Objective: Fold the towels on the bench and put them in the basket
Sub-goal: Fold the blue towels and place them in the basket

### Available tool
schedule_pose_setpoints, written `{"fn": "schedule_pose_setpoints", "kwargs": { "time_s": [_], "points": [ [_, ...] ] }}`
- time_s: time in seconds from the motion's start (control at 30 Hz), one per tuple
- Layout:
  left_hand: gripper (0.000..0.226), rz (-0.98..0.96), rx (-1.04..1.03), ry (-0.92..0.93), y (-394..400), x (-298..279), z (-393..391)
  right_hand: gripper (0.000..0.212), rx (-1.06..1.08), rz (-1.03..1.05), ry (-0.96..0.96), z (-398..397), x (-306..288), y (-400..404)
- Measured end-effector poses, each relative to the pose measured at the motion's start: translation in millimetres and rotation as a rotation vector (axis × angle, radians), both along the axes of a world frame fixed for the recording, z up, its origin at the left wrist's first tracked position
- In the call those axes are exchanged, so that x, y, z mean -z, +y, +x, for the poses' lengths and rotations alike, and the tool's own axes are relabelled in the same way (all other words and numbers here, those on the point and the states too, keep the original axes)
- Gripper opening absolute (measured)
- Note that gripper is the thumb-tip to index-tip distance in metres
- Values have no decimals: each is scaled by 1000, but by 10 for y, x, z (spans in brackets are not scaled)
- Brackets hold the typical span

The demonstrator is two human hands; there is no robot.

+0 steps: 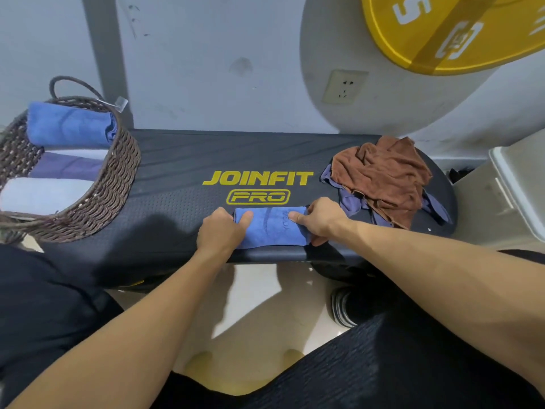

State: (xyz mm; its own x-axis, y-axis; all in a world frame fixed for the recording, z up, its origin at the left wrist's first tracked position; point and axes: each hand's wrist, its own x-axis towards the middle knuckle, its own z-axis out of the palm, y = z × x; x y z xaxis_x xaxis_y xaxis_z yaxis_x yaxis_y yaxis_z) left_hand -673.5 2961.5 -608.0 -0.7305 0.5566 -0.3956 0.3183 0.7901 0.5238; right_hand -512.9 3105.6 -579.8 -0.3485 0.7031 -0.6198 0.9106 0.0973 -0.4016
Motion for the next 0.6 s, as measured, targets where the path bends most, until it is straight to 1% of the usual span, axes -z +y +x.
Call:
{"fn": "schedule_pose_setpoints", "kwargs": {
  "time_s": [0.03, 0.07, 0.17, 0.27, 0.4, 0.53, 0.6],
  "points": [
    [60, -63, 17, -46, 28, -34, -43, 48, -7, -1, 9, 11, 5, 9],
    [62, -101, 18, -108, 63, -82, -80, 46, -12, -6, 19, 22, 0, 17],
    [52, -109, -17, -249, 174, -230, -132, 43, -32, -3, 42, 39, -3, 33],
    [51, -80, -69, -346, 212, -269, -155, 43, -34, -5, 37, 55, 9, 30],
    [55, 3, -248, -604, 184, -254, -150, 44, -32, 5, 19, 68, 30, 40],
    [44, -6, -308, -805, 206, -304, -78, 48, -2, -66, -8, 50, -6, 82],
    [39, 71, -328, -878, 254, -328, -22, 50, 8, -88, -20, 60, 4, 122]
  ]
}}
